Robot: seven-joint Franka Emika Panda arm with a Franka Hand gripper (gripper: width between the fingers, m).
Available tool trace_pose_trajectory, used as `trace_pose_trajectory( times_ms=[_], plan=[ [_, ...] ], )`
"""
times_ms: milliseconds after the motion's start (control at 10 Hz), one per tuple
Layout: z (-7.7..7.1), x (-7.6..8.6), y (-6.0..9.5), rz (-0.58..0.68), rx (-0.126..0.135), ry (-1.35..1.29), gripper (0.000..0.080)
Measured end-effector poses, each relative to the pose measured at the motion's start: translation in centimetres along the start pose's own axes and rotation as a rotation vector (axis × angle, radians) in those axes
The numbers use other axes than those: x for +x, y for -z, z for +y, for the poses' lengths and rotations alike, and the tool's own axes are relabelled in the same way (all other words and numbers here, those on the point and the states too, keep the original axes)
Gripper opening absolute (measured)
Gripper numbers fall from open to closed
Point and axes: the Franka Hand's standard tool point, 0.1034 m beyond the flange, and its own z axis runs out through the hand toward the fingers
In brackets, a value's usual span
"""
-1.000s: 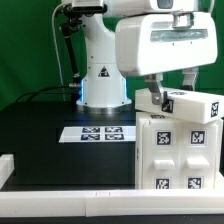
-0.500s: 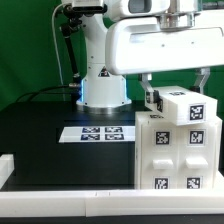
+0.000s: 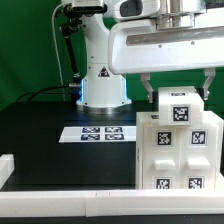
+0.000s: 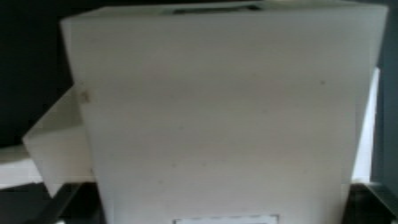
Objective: Assemble cabinet
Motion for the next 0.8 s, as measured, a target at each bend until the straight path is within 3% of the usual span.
trace_pose_trajectory(
  times_ms=[300, 800],
  plan=[
    [-0.14, -0.03, -0.01, 0.002, 0.002, -0.213, 0.0560],
    [-0.49, -0.62, 0.17, 0.027, 0.031, -0.708, 0.0560]
  ],
)
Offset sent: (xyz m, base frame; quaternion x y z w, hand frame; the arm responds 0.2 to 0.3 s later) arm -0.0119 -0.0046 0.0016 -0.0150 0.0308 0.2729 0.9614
